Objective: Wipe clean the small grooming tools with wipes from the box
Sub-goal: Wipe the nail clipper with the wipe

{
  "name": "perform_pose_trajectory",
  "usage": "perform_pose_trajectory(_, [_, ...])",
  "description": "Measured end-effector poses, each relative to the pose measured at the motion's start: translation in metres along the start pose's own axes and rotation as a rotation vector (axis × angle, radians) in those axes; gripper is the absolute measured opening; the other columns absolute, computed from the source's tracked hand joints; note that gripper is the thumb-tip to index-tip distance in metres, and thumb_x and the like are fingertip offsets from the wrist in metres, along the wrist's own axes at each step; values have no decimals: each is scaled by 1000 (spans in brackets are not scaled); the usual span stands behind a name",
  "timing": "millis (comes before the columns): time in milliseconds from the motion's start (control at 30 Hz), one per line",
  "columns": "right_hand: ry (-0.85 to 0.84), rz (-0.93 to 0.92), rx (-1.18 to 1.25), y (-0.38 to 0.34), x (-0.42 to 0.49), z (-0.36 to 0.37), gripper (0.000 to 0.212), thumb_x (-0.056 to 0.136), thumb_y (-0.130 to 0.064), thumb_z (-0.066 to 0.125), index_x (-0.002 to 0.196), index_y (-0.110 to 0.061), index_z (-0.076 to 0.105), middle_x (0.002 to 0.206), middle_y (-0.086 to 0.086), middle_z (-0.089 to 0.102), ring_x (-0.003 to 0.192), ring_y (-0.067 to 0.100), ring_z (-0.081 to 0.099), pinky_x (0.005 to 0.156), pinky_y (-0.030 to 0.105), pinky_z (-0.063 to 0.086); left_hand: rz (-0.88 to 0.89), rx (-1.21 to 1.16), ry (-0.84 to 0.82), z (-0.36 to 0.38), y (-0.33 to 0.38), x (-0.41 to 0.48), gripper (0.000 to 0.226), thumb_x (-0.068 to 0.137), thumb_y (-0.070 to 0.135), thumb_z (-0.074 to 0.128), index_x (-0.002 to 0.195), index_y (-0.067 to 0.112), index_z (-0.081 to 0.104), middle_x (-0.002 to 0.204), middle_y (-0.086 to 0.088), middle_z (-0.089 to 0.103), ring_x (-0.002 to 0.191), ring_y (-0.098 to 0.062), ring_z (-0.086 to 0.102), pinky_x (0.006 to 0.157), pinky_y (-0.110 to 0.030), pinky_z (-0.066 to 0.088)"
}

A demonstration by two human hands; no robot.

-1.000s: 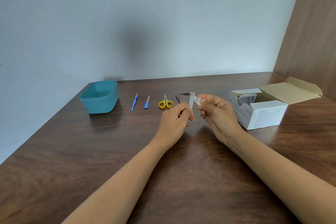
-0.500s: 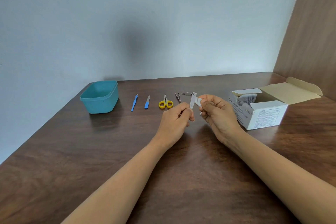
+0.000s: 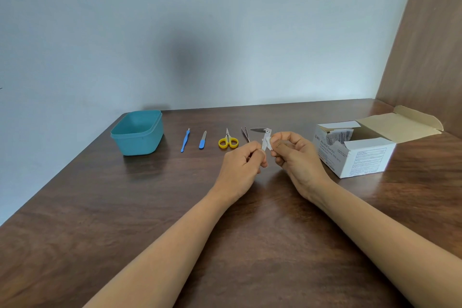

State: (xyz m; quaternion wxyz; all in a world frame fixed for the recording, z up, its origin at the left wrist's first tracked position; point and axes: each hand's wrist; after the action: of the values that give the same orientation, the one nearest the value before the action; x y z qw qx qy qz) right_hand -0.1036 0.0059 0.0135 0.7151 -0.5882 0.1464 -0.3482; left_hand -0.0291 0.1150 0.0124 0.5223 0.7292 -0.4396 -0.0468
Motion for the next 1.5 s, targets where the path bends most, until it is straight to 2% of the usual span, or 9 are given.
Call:
perform_pose_trajectory(167, [-24,5,-123,4,1,0,16,91,-11,60,76,-16,64,63,-2,51,61,7,44,61,21,36,28,37,11,-1,2,-1,31,93,9,45,64,19,54,68,6,59,61,-1,54,59,-11,39])
perform_pose_trajectory(333, [30,66,-7,1,4,-2,25,96,-16,52,73,-13,61,64,1,47,59,7,41,58,21,35,77,80,-49,0,3,-3,28,94,10,46,68,9,57,66,3,61,68,-22,58,63,-29,44])
perform_pose_trajectory(567, [-93,16,-221,4,2,-2,21,95,-13,54,76,-12,64,63,2,48,62,8,42,61,21,35,78,68,-1,-2,1,-2,32,94,8,46,64,15,54,62,9,58,62,-5,54,62,-19,42])
perform_pose_trajectory(800, [1,75,-13,3,5,-3,29,96,-17,52,69,-12,60,63,1,47,57,7,41,58,20,35,100,109,-81,0,-1,-2,28,95,12,45,70,9,57,67,6,61,68,-18,58,63,-27,45])
perform_pose_trajectory(1000, [-103,22,-213,3,1,-3,23,94,-14,55,74,-9,63,62,4,46,61,10,39,60,22,34,121,88,-2,-2,-1,-2,29,94,9,46,68,6,57,62,7,58,62,-9,54,59,-18,40])
perform_pose_trajectory(1167, [-9,89,-7,-1,3,-3,30,96,-19,53,67,-14,60,63,2,46,57,7,40,56,19,35,124,122,-83,-1,-1,-2,28,94,11,46,71,0,57,60,10,56,58,-5,49,57,-21,39])
perform_pose_trajectory(1300, [35,121,145,-1,6,-4,25,97,-19,50,76,-14,62,67,-1,47,58,6,41,51,14,37,134,149,-122,-3,1,-2,27,94,11,46,71,0,57,52,14,54,51,-5,44,52,-17,33])
perform_pose_trajectory(1433, [66,124,213,-3,7,-2,24,99,-21,46,77,-14,55,69,-2,48,59,5,43,52,14,37,215,251,-84,-14,-2,0,29,90,22,42,71,2,49,58,-7,49,54,-15,38,54,-38,34])
perform_pose_trajectory(1500, [93,111,230,-5,7,-2,24,99,-20,47,77,-15,54,68,-3,50,59,5,44,53,15,38,216,294,-71,-19,-6,1,27,88,24,40,69,5,44,58,-6,43,54,-14,34,53,-38,33])
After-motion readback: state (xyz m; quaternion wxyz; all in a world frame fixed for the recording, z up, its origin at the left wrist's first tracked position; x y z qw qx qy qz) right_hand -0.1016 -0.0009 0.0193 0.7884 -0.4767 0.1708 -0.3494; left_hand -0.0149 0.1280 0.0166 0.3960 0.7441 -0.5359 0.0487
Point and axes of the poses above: each hand's wrist, its own x-axis towards the middle knuckle, its own z-axis out of the palm, y = z × x
